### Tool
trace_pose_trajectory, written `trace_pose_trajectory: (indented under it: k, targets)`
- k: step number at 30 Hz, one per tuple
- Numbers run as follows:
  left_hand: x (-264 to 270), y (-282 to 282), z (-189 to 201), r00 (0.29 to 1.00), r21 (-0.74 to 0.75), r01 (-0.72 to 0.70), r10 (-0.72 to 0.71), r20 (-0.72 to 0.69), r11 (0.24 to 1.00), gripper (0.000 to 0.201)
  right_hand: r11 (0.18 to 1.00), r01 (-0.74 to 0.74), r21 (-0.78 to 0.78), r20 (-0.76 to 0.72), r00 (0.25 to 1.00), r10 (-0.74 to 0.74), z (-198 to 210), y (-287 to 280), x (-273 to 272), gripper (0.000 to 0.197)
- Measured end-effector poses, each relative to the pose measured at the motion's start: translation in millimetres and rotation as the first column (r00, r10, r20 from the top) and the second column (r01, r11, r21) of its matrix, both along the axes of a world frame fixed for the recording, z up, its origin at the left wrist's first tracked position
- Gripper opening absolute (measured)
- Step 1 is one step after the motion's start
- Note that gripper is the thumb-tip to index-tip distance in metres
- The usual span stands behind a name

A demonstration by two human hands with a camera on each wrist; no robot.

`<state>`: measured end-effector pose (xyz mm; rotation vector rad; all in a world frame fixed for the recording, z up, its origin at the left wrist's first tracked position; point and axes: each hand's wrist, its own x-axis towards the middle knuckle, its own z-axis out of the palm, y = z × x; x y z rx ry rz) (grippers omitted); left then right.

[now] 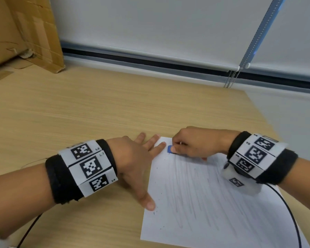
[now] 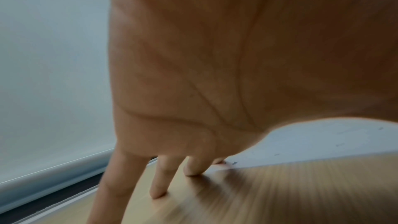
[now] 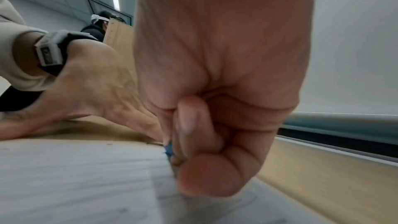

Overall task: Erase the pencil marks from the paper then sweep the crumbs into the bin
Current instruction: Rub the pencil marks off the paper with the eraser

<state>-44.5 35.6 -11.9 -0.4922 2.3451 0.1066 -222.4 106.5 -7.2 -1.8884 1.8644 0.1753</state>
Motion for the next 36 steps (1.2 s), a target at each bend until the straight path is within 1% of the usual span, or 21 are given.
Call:
trace_pose_trajectory:
  k: [2,4,6,10,12,14,16,21,26,28,31,35,36]
  targets:
    - [0.0,-0.3,0.1,1.000,-0.007,0.001,-0.001,0.001,1.000,0.148,0.999,-0.035,0.016,-0.001,0.999,0.035,-2.5,4.9,3.5,0.040]
    - [-0.3,1.1,-0.2,1.000,-0.016,-0.002,0.002,0.004,1.000,0.148,0.991,-0.112,0.076,-0.022,0.993,0.114,-6.4,14.2,12.0,0.039]
    - [-1.3,2.9,-0.5,1.000,-0.027,0.000,0.000,0.005,1.000,0.148,0.983,-0.146,0.112,-0.037,0.988,0.151,-5.2,16.8,16.9,0.040]
    - [-1.6,2.1,-1.3,1.000,-0.028,0.003,-0.003,0.006,1.000,0.148,0.997,-0.065,0.030,-0.041,0.997,0.066,0.5,4.1,12.5,0.041]
    - [-1.0,0.5,-2.7,1.000,-0.028,0.001,0.000,0.004,1.000,0.149,0.995,-0.091,0.025,-0.054,0.994,0.093,-2.9,7.6,16.7,0.038]
    - [-0.6,0.7,-3.2,1.000,-0.030,-0.001,0.001,0.006,1.000,0.150,0.985,-0.149,0.083,-0.059,0.986,0.154,-7.0,16.3,25.4,0.036]
    - [-0.9,1.8,-2.9,1.000,-0.027,-0.003,0.003,0.005,1.000,0.150,0.978,-0.172,0.117,-0.065,0.981,0.180,-5.4,18.7,30.3,0.037]
    - [-0.8,1.1,-2.0,1.000,-0.021,-0.015,0.015,-0.006,1.000,0.150,0.994,-0.108,0.025,-0.089,0.990,0.109,3.4,10.8,29.8,0.040]
    - [-1.0,4.0,0.0,1.000,-0.026,-0.012,0.012,0.006,1.000,0.147,0.969,-0.212,0.128,-0.097,0.970,0.225,6.2,36.0,46.4,0.041]
    - [-0.8,2.0,-0.9,1.000,-0.013,-0.014,0.014,0.003,1.000,0.148,0.972,-0.212,0.097,-0.099,0.970,0.221,6.9,30.7,43.6,0.044]
    - [0.2,-0.3,-2.2,1.000,0.007,-0.017,0.017,0.002,1.000,0.148,0.989,-0.149,0.000,-0.083,0.985,0.148,0.2,29.3,38.1,0.044]
    - [0.4,0.8,-1.1,1.000,0.007,-0.020,0.020,0.011,1.000,0.147,0.981,-0.188,0.050,-0.022,0.982,0.189,-1.6,44.3,48.5,0.040]
    - [-0.3,1.4,-1.3,1.000,0.004,-0.020,0.020,0.013,1.000,0.147,0.979,-0.197,0.046,-0.030,0.980,0.198,0.2,42.9,50.1,0.042]
